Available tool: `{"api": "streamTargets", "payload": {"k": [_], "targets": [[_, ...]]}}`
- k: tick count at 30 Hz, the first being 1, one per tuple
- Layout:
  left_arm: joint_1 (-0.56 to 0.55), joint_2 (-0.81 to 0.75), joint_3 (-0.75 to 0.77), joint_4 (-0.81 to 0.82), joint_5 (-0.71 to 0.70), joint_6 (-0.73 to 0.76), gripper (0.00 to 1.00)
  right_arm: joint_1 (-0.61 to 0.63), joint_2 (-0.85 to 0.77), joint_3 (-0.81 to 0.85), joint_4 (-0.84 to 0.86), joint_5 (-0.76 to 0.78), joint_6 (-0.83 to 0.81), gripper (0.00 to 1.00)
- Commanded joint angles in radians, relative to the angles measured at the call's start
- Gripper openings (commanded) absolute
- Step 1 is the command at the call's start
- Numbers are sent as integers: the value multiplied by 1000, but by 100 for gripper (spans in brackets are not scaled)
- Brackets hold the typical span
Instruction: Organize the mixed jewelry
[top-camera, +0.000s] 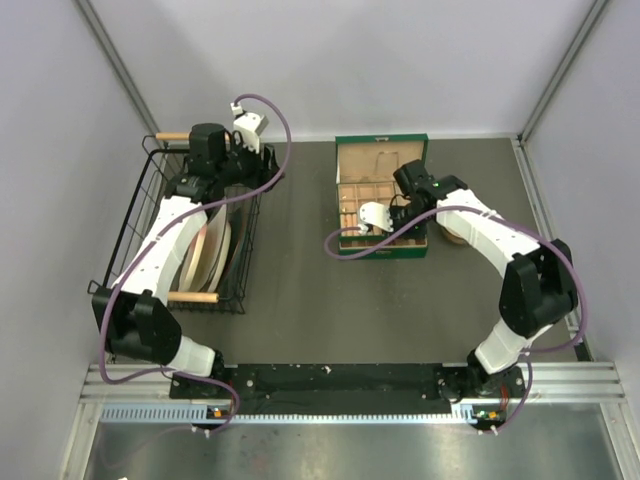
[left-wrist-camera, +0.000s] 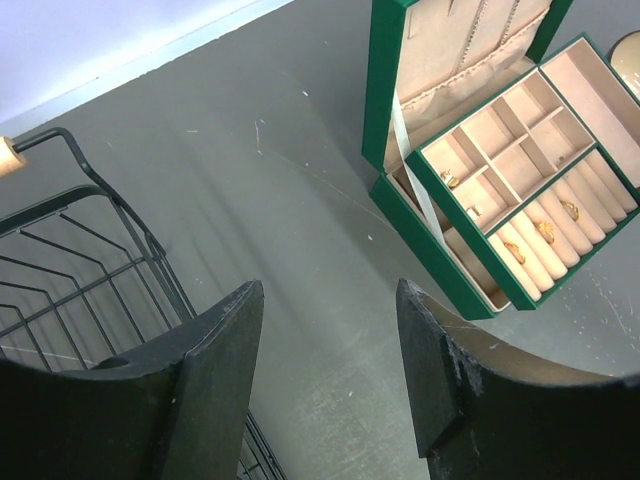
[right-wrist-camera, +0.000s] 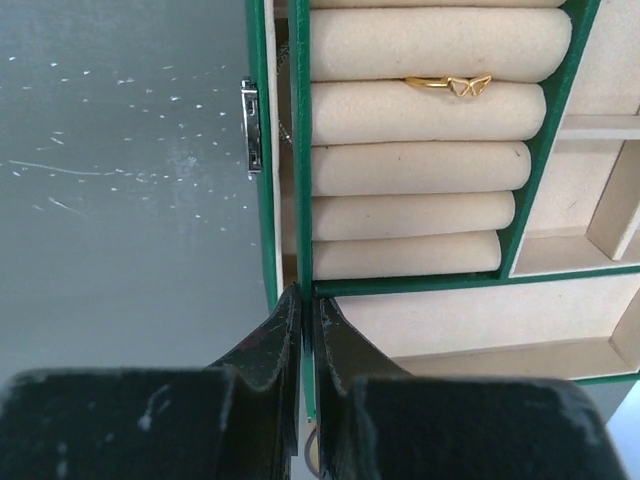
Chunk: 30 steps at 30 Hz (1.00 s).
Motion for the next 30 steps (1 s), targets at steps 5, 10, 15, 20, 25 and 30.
{"api": "streamTargets", "payload": {"k": [5, 10, 15, 20, 25, 30], "targets": [[4, 22, 51, 30, 29, 8, 61, -27, 42, 48, 57, -57, -39, 0], [4, 26, 50, 30, 31, 11, 61, -45, 66, 46, 66, -54, -37, 0], [4, 23, 44, 33, 31, 11, 61, -59, 60, 25, 71, -55, -39, 0], [4, 29, 44, 36, 35, 5, 61, -61, 50, -6, 82, -59, -39, 0], [4, 32, 41, 42, 40, 0, 60, -61, 42, -26, 89, -62, -33, 0], [4, 32, 39, 42, 40, 0, 60, -61, 23, -47, 102, -65, -24, 0]]}}
